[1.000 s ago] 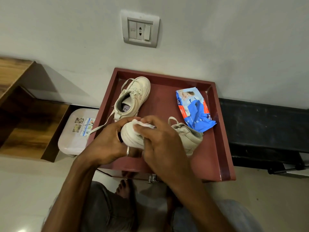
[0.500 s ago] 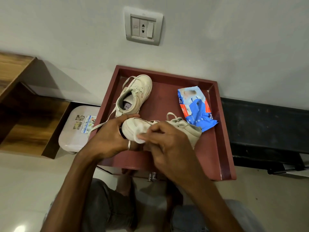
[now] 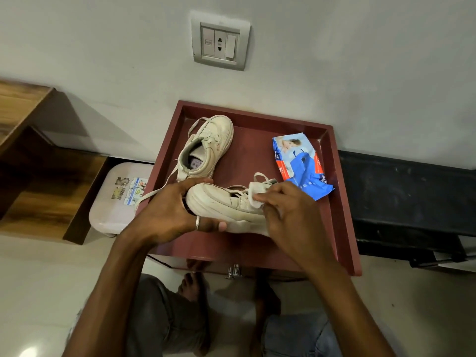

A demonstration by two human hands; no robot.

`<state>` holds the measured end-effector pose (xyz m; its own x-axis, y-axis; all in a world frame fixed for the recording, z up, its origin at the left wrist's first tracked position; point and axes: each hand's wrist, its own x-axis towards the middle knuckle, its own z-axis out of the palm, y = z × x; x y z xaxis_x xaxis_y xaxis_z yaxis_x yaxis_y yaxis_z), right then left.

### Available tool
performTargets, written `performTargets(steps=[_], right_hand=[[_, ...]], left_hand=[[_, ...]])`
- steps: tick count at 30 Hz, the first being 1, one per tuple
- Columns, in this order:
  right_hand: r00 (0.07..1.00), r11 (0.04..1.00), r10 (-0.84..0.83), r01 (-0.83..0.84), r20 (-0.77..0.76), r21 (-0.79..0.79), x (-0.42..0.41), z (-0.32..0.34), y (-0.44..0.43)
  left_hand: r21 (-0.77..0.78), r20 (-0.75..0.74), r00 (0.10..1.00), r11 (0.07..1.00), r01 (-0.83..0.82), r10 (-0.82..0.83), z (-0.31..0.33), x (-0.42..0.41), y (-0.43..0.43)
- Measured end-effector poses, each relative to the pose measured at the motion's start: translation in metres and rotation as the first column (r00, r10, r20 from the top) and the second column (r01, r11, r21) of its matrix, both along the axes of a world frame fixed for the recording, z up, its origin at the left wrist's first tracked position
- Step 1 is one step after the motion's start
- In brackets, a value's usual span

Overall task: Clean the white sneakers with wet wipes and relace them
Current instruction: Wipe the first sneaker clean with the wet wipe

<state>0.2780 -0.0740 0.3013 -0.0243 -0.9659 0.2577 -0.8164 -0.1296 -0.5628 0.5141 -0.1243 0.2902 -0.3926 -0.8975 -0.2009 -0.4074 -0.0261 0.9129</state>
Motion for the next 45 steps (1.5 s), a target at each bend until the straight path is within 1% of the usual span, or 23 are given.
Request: performTargets(steps=[3, 5, 6, 9, 11, 13, 16, 18, 19, 21, 23, 25, 27, 29, 31, 34, 36, 38, 41, 42, 45], right_hand=[[0.994, 0.994, 0.108, -0.108, 0.028, -0.002, 0.027, 0.003, 0.004], [0.993, 0.993, 0.118, -0.118, 0.02, 0.018, 0.014, 0.003, 0.002], [0.997, 0.996, 0.082, -0.082, -0.005, 0.028, 0.002, 0.002, 0.002], [0.992, 0.995, -0.09, 0.094, -0.092, 0.042, -0.031, 0.0, 0.003], [0.982, 0.989, -0.14, 0.145, -0.123, 0.03, -0.031, -0.002, 0.003], [0.991, 0.996, -0.091, 0.092, -0.098, 0.004, -0.013, -0.001, 0.004], [0.998, 0.998, 0.058, -0.058, -0.022, 0.001, 0.021, 0.005, 0.008], [0.993, 0.993, 0.116, -0.116, -0.024, -0.019, 0.026, 0.01, 0.009], [0.992, 0.992, 0.118, -0.12, -0.036, -0.03, 0.02, 0.01, 0.008], [0.998, 0.999, 0.038, -0.037, -0.054, 0.027, -0.003, 0.008, 0.006], [0.989, 0.993, -0.075, 0.086, -0.13, 0.085, -0.031, 0.001, 0.005], [0.966, 0.983, -0.145, 0.165, -0.216, 0.079, -0.05, -0.007, 0.004], [0.962, 0.982, -0.167, 0.181, -0.216, 0.046, -0.047, -0.01, 0.004], [0.968, 0.989, -0.15, 0.146, -0.202, -0.036, -0.02, -0.008, 0.005], [0.973, 0.994, -0.071, 0.051, -0.221, -0.095, 0.019, -0.003, 0.01], [0.975, 0.995, 0.047, -0.065, -0.218, -0.074, 0.047, -0.003, 0.014], [0.974, 0.995, 0.059, -0.075, -0.219, -0.066, 0.036, -0.008, 0.012], [0.97, 0.999, 0.015, -0.027, -0.243, -0.044, 0.016, -0.011, 0.009], [0.939, 0.992, -0.115, 0.126, -0.323, 0.014, -0.019, -0.016, 0.004], [0.936, 0.984, -0.159, 0.177, -0.315, 0.03, -0.032, -0.016, 0.002], [0.945, 0.962, -0.265, 0.271, -0.189, 0.009, -0.046, -0.016, -0.001]], left_hand=[[0.006, 0.008, 1.0, 1.0, 0.017, -0.017, -0.001, 0.003, 0.0], [-0.006, 0.018, 0.999, 1.0, 0.028, -0.028, 0.0, 0.003, 0.001], [-0.009, 0.007, 1.0, 1.0, 0.028, -0.027, 0.001, 0.001, 0.001], [-0.003, -0.024, 0.999, 1.0, 0.026, -0.026, 0.005, -0.002, 0.001], [-0.001, -0.033, 0.999, 0.999, 0.034, -0.034, 0.005, -0.003, 0.0], [-0.004, -0.037, 0.999, 0.999, 0.034, -0.034, 0.004, -0.003, 0.0], [-0.009, -0.037, 0.998, 0.999, 0.047, -0.047, 0.002, 0.0, 0.0], [-0.004, -0.037, 0.998, 0.998, 0.057, -0.058, 0.0, 0.001, -0.001], [-0.003, -0.044, 0.997, 0.998, 0.058, -0.058, 0.0, 0.002, -0.001], [-0.012, -0.057, 0.997, 0.998, 0.059, -0.06, 0.002, -0.001, 0.0], [-0.014, -0.075, 0.996, 0.998, 0.057, -0.058, 0.005, -0.004, 0.001], [-0.011, -0.077, 0.996, 0.998, 0.055, -0.055, 0.004, -0.005, 0.0], [-0.005, -0.076, 0.996, 0.999, 0.044, -0.044, 0.003, -0.004, -0.001], [-0.007, -0.071, 0.996, 0.999, 0.045, -0.045, 0.003, -0.005, -0.002], [-0.014, -0.058, 0.998, 0.999, 0.037, -0.038, 0.001, -0.004, -0.002], [-0.003, -0.03, 0.999, 0.999, 0.041, -0.041, -0.001, 0.0, -0.003], [-0.002, -0.029, 0.999, 0.999, 0.044, -0.044, 0.0, -0.001, -0.002], [0.007, -0.052, 0.998, 1.0, 0.03, -0.029, 0.001, -0.003, -0.002], [0.021, -0.065, 0.997, 0.999, 0.03, -0.028, 0.002, -0.004, -0.002], [0.021, -0.059, 0.998, 0.999, 0.033, -0.031, 0.002, -0.003, -0.003], [0.038, -0.047, 0.999, 0.999, -0.001, 0.003, -0.003, -0.003, -0.003]])
